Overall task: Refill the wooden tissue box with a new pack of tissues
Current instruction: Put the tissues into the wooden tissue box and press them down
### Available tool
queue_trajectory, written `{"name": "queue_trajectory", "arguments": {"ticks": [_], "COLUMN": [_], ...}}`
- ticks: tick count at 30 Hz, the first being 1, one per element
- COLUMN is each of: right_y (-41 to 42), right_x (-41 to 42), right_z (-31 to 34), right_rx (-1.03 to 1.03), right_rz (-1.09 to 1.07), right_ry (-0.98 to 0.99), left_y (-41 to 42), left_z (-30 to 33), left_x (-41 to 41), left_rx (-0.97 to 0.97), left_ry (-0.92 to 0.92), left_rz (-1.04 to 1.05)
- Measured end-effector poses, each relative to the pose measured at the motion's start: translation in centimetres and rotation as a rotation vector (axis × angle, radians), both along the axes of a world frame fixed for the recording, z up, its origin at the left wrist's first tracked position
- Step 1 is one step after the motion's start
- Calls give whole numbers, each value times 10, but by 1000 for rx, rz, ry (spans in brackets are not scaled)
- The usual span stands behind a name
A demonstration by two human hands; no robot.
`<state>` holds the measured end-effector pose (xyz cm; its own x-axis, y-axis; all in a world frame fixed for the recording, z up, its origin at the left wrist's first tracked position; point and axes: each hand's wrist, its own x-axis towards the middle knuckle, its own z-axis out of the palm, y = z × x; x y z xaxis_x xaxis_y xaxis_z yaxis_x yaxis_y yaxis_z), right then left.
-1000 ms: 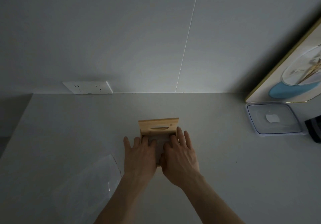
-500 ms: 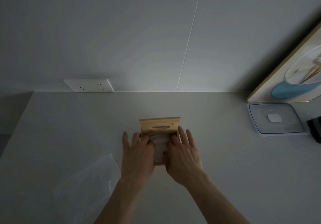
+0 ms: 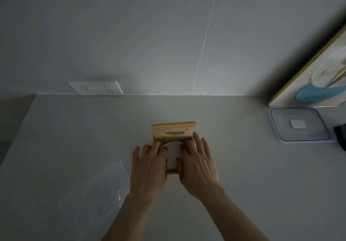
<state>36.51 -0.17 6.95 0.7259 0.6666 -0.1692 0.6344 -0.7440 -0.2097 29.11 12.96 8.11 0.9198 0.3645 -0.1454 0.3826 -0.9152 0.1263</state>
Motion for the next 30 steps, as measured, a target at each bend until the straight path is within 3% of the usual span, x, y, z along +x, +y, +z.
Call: {"name": "queue_trajectory", "arguments": {"ticks": [5, 9, 15, 20, 26, 30], "right_y": [-6, -11, -13, -14, -8, -2], "right_x": [-2, -9, -14, -10, -8, -7], "right_z": [8, 10, 7, 17, 30, 39], "right_rx": [171, 442, 105, -5, -192, -206], "right_rz": [-32, -16, 158, 196, 254, 256], "right_ry": [-75, -194, -69, -34, -9, 27], "left_y": [-5, -11, -10, -8, -4, -13], "left_z": [14, 7, 1, 2, 9, 14], "left_x": [-5, -7, -5, 0, 2, -7], "left_rx": [-7, -51, -32, -54, 19, 89], "left_ry": [-132, -202, -8, 77, 97, 63], "left_rz": [29, -133, -140, -165, -216, -180]}}
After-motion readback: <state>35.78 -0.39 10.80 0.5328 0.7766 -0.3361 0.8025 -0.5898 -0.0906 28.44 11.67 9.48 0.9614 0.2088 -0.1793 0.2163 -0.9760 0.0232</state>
